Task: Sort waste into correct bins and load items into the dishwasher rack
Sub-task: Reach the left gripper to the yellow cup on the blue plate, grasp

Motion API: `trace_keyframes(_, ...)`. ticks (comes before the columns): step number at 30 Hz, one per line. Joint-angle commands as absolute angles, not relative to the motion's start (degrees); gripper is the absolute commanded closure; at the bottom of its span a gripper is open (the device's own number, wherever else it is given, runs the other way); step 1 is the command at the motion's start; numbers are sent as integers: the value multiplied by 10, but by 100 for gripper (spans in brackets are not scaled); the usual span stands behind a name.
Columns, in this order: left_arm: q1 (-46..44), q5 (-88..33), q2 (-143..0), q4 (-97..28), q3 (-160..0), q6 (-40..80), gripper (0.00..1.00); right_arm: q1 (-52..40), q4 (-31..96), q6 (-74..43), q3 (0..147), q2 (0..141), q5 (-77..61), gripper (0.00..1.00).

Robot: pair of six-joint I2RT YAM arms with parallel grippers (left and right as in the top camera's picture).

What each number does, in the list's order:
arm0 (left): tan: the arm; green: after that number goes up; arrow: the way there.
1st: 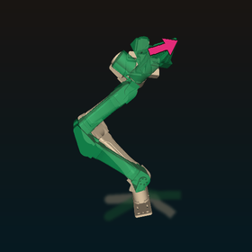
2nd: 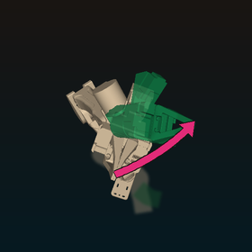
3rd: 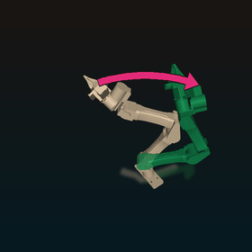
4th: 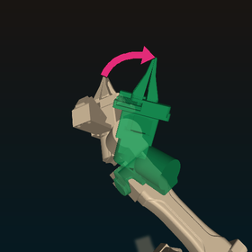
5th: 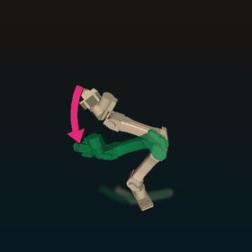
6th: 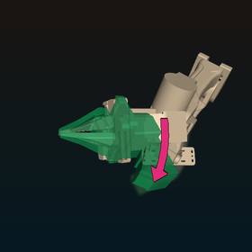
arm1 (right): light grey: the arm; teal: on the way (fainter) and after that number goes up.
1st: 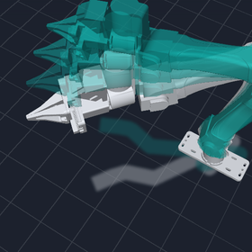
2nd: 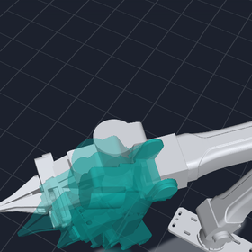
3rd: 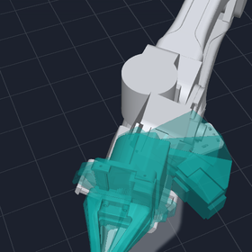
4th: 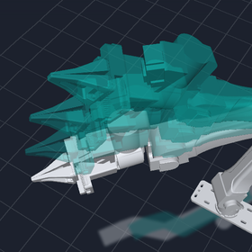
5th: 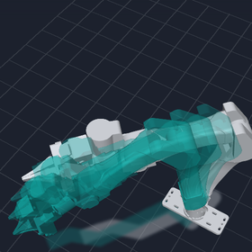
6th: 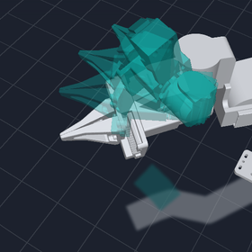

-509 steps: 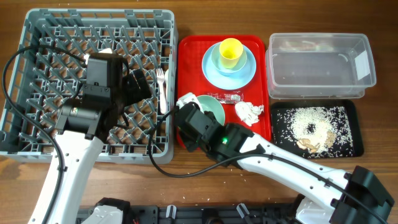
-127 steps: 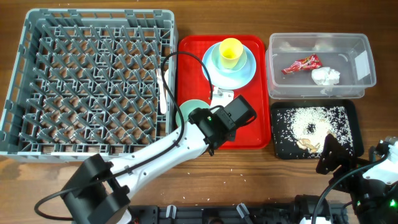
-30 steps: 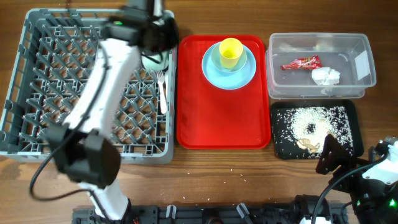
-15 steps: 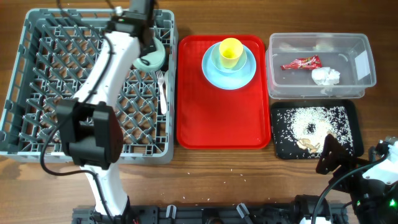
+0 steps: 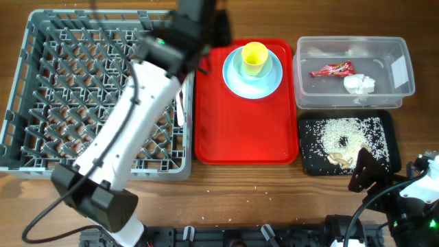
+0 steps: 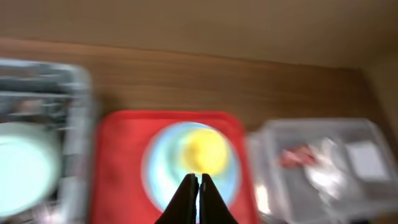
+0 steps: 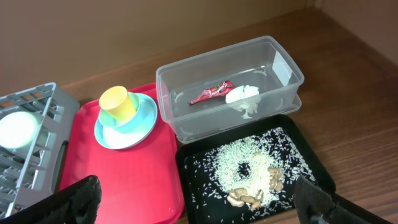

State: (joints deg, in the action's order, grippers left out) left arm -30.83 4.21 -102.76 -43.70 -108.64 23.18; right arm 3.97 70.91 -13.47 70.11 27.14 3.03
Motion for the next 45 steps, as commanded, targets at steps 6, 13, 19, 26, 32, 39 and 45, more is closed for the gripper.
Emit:
trace_keyframes(6,-390,59,-1114,-325,-1089,168,57,41,708,-141,700,268,34,0)
trace_keyframes(13,-391,59,-1217,-375,-1089,167,78,41,708,-141,700,268,34,0)
trace_keyframes(19,-391,58,-1222,-512,-1080,190,96,41,708,-141,700,268,34,0)
trace_keyframes(26,-391,58,-1227,-432,-976,255,96,41,708,-141,700,268,34,0)
trace_keyframes(32,-389,58,-1227,-315,-902,262,96,41,708,-141,700,268,34,0)
trace_keyframes(39,-388,71,-1227,-257,-858,262,96,41,708,-141,700,268,34,0)
trace_keyframes(45,-388,105,-1227,-310,-854,262,96,41,708,-141,700,268,34,0)
